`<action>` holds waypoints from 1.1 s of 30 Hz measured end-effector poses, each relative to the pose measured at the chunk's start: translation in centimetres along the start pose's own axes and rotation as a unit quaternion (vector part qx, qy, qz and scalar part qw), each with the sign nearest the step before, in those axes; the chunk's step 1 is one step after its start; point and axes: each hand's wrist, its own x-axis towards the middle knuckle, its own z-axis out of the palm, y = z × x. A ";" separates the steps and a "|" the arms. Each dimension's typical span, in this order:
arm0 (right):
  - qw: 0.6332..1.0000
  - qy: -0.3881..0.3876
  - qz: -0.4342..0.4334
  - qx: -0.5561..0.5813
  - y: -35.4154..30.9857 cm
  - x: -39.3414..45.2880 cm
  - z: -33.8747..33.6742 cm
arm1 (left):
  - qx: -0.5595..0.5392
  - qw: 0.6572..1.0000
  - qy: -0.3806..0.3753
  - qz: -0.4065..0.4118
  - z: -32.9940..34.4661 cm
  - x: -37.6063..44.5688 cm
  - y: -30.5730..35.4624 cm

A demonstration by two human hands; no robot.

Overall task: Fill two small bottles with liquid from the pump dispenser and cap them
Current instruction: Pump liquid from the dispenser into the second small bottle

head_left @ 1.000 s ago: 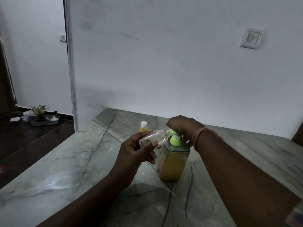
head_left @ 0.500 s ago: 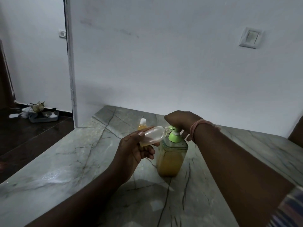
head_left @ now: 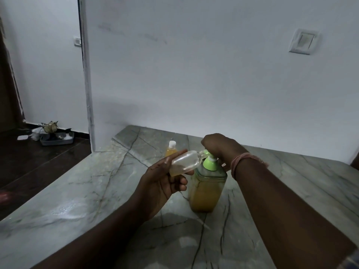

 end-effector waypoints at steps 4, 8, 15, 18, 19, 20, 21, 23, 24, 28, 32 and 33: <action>1.000 -0.018 0.010 -0.004 -0.3 -0.1 -0.4 | -0.025 0.999 -0.006 -0.019 -0.3 0.0 0.1; 0.999 -0.040 0.017 0.024 -0.2 -0.1 -0.9 | -0.043 0.999 -0.011 -0.020 -0.2 0.0 0.1; 0.999 -0.013 0.028 0.022 0.1 1.1 0.4 | -0.091 0.995 0.016 -0.036 -0.4 0.2 -0.1; 0.998 -0.031 0.025 0.045 0.0 0.1 -0.6 | -0.089 0.995 0.014 -0.035 -0.1 0.1 -0.1; 0.998 -0.032 0.024 0.050 0.1 -0.2 -1.0 | -0.086 0.996 0.011 -0.034 -0.1 0.0 -0.1; 0.998 -0.034 0.025 0.042 0.1 -0.4 -1.2 | -0.083 0.996 0.007 -0.034 -0.1 0.0 -0.1; 0.999 -0.033 0.021 0.029 0.1 -0.3 -1.2 | -0.079 0.996 0.004 -0.033 -0.2 0.0 -0.2; 0.999 -0.019 0.015 0.024 -0.1 0.0 -0.7 | -0.069 0.997 0.000 -0.030 -0.2 0.1 0.0; 0.999 -0.013 0.019 0.024 -0.1 0.1 -0.3 | -0.068 0.997 -0.003 -0.030 -0.3 0.1 0.0; 0.999 -0.021 0.032 0.011 -0.1 0.6 0.0 | -0.056 0.998 -0.012 -0.031 -0.3 0.1 0.3; 0.999 -0.026 0.034 0.010 -0.1 0.2 -0.9 | -0.048 0.998 -0.009 -0.031 -0.3 0.0 0.1; 0.999 -0.021 0.036 0.006 -0.1 0.3 -0.8 | -0.046 0.998 -0.010 -0.030 -0.4 -0.1 0.0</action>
